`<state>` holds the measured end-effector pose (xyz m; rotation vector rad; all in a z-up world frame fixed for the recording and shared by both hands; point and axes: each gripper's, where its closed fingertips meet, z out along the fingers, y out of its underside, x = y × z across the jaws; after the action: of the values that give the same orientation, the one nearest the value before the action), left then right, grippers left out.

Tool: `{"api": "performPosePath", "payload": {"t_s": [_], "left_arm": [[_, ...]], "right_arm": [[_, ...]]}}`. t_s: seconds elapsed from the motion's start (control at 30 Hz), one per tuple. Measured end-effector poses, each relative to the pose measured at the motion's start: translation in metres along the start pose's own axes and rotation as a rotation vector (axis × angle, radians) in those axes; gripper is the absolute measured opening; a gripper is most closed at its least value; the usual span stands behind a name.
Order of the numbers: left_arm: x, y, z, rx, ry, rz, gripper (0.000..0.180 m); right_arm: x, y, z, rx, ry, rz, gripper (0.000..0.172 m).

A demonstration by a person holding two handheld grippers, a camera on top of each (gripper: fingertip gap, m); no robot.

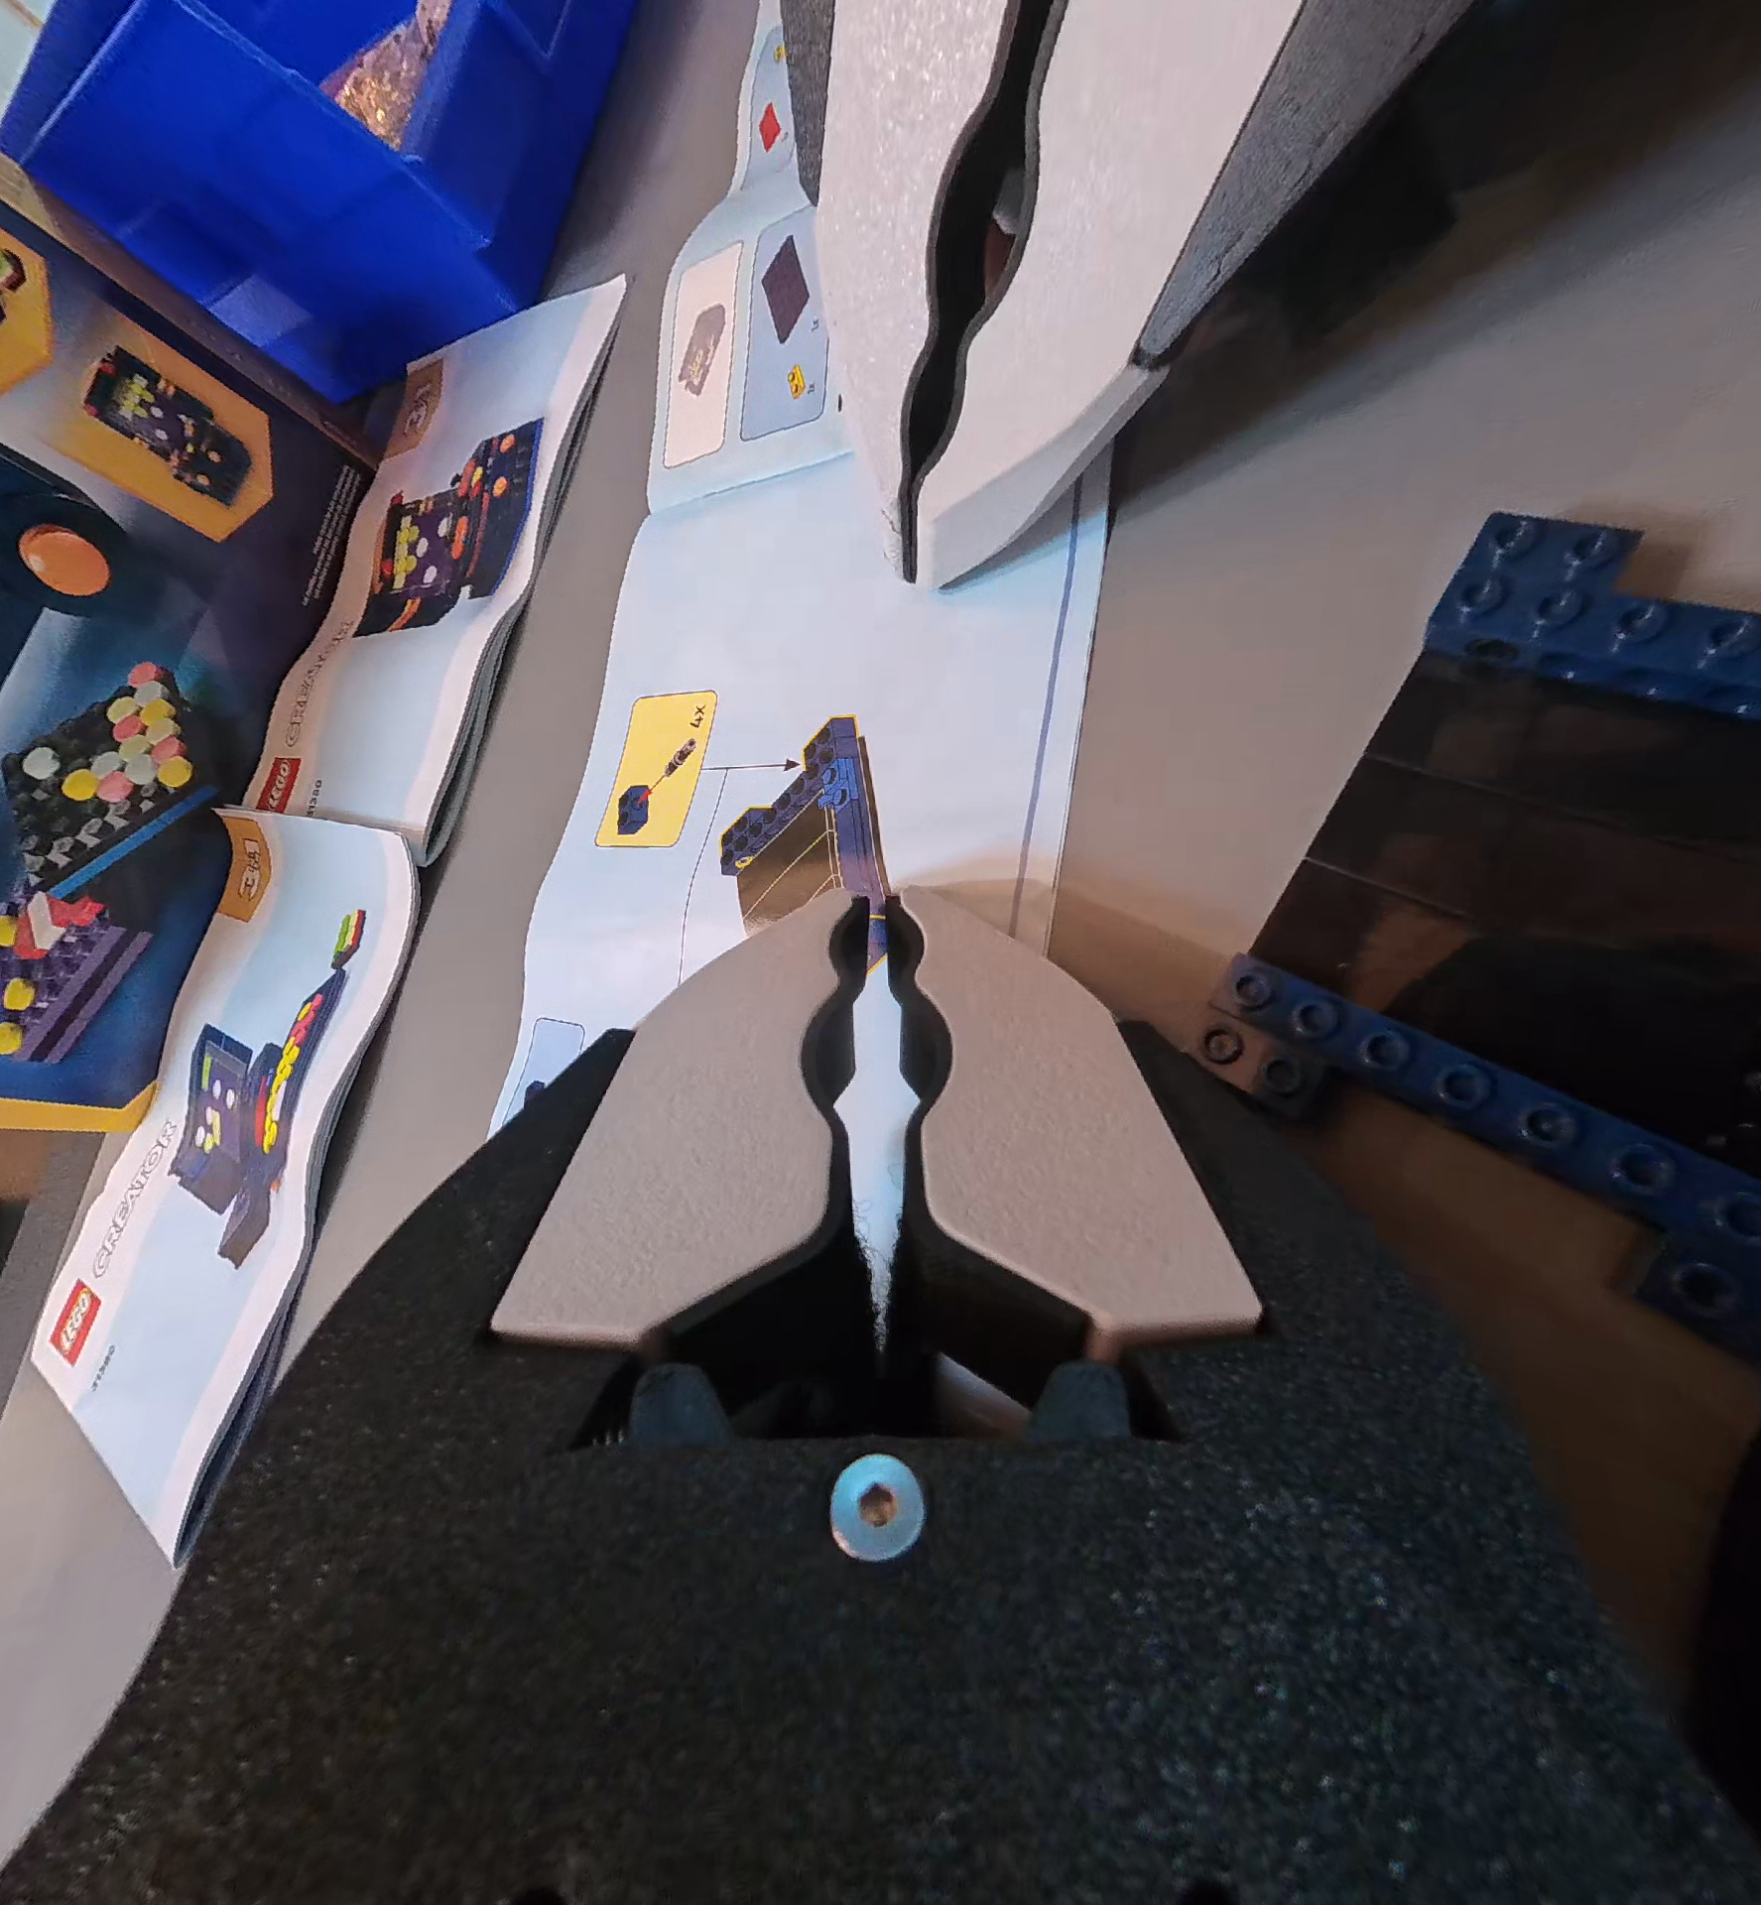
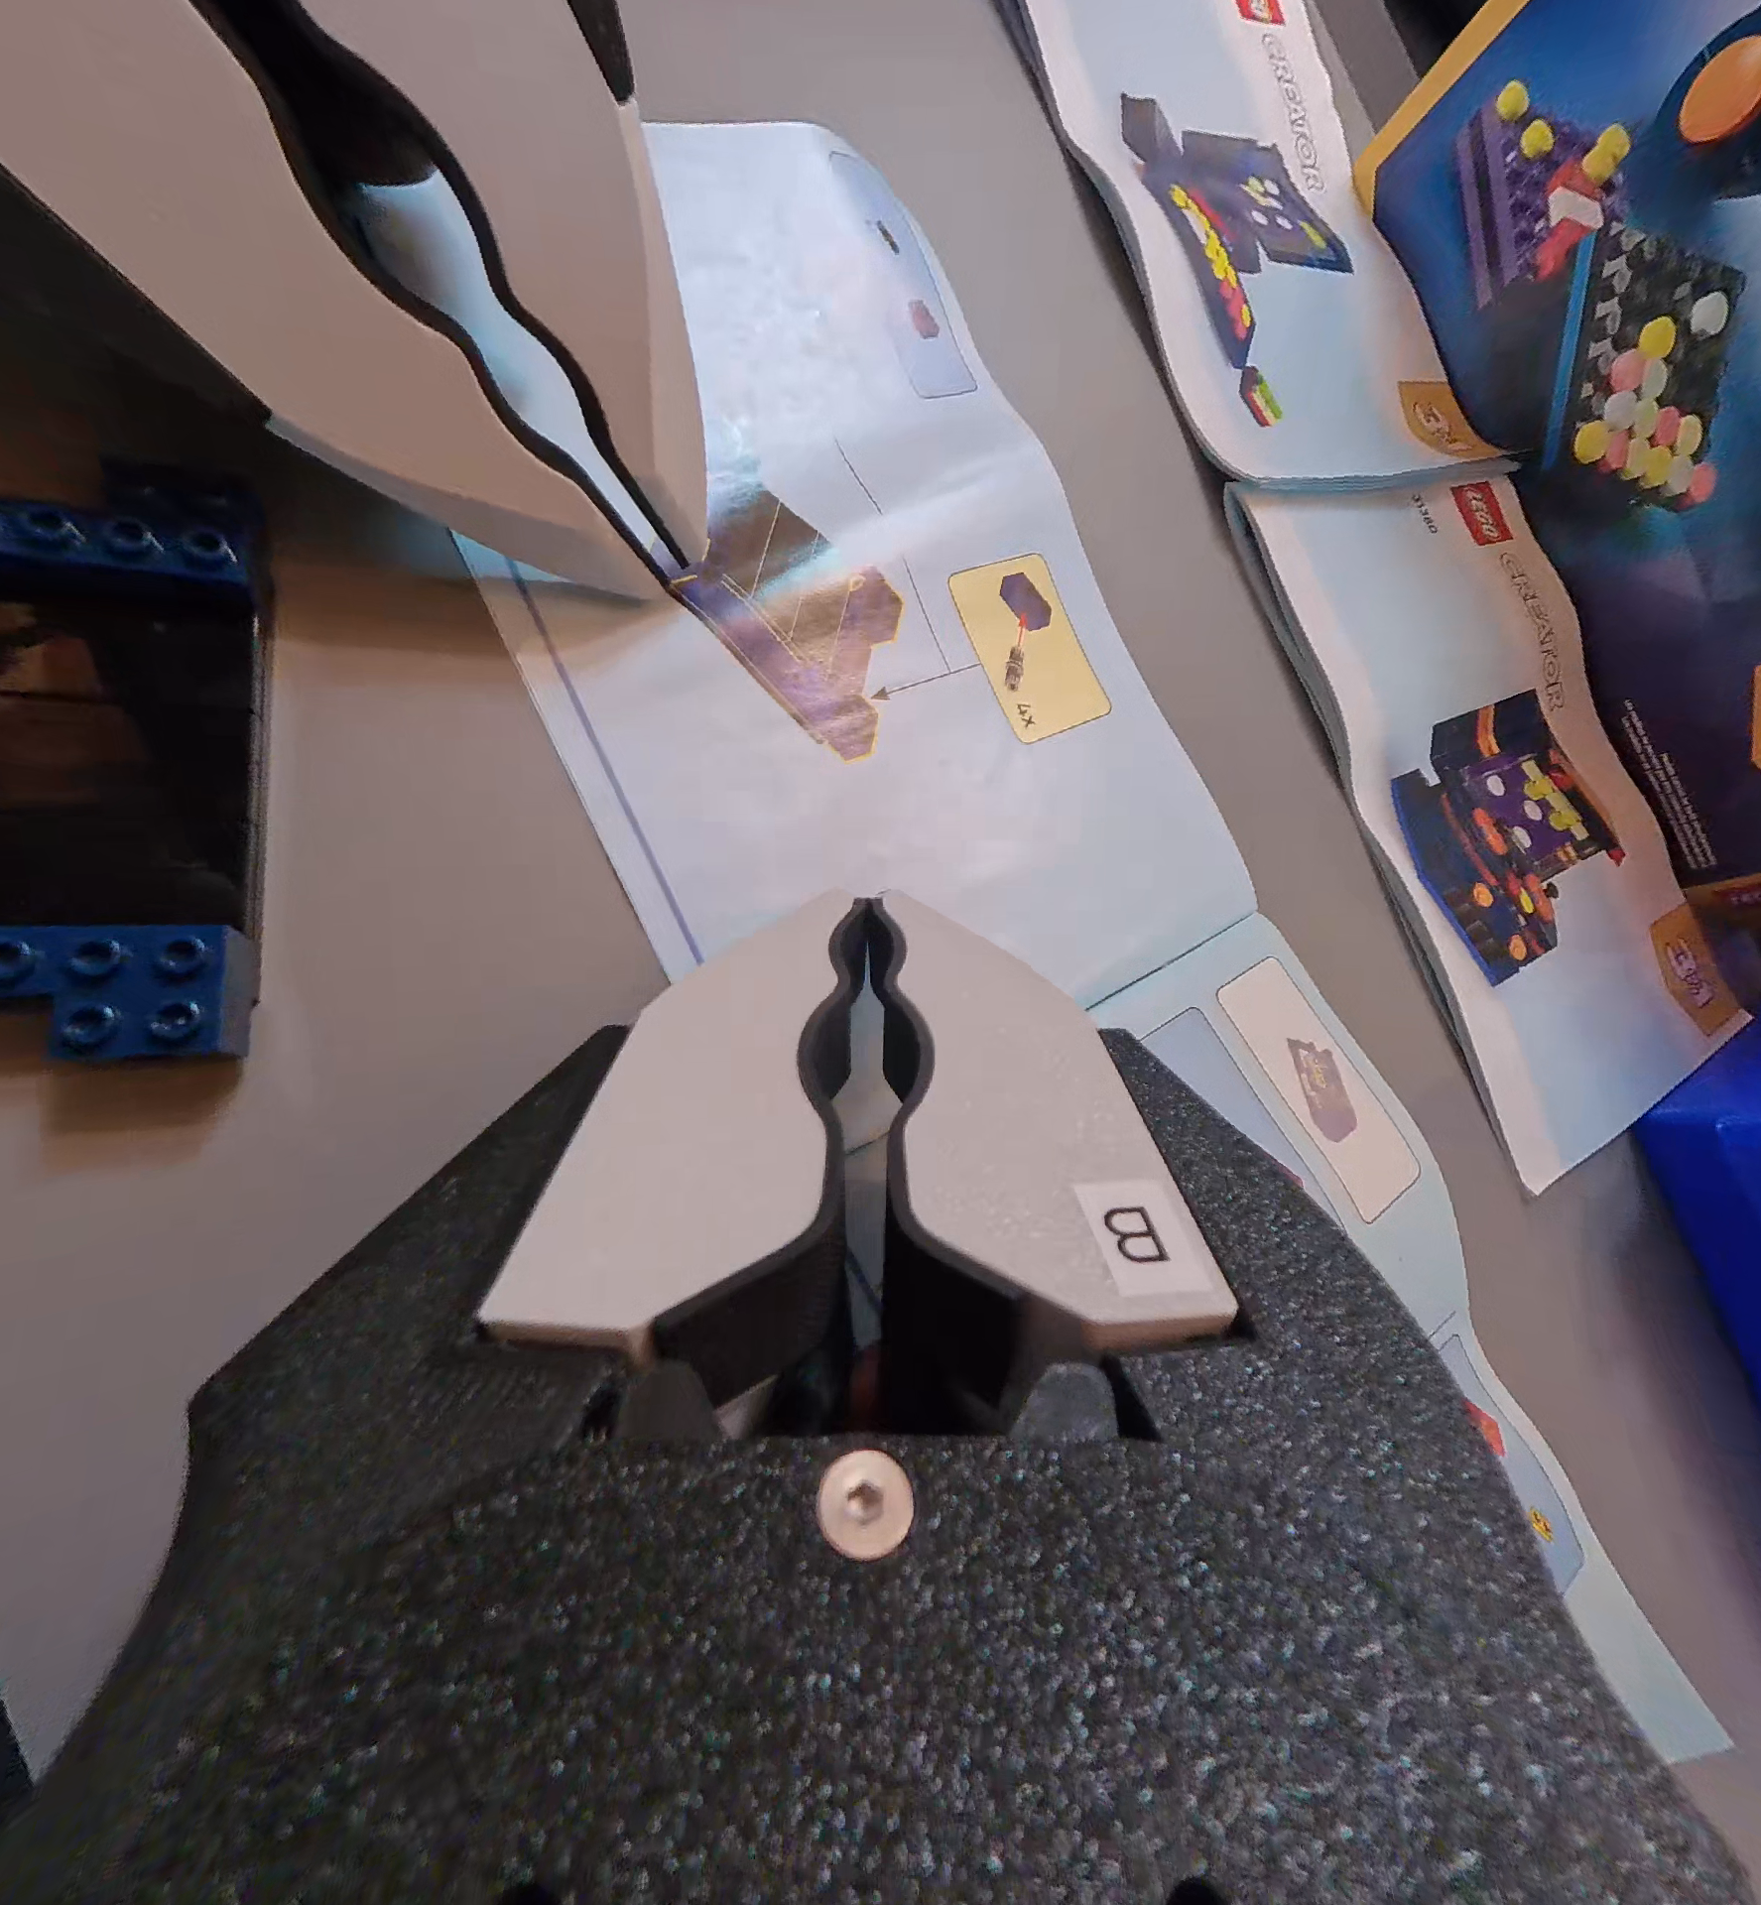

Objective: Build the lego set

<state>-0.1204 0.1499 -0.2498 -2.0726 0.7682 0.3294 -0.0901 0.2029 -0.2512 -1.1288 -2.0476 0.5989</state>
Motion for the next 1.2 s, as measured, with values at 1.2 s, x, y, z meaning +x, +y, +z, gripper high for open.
{"api": "performPosePath", "payload": {"t_s": [1.2], "left_arm": [[-0.030, 0.029, -0.015, -0.139, -0.145, -0.129, 0.018]], "right_arm": [[-0.005, -0.001, -0.001, 0.048, -0.066, 0.035, 0.000]]}}
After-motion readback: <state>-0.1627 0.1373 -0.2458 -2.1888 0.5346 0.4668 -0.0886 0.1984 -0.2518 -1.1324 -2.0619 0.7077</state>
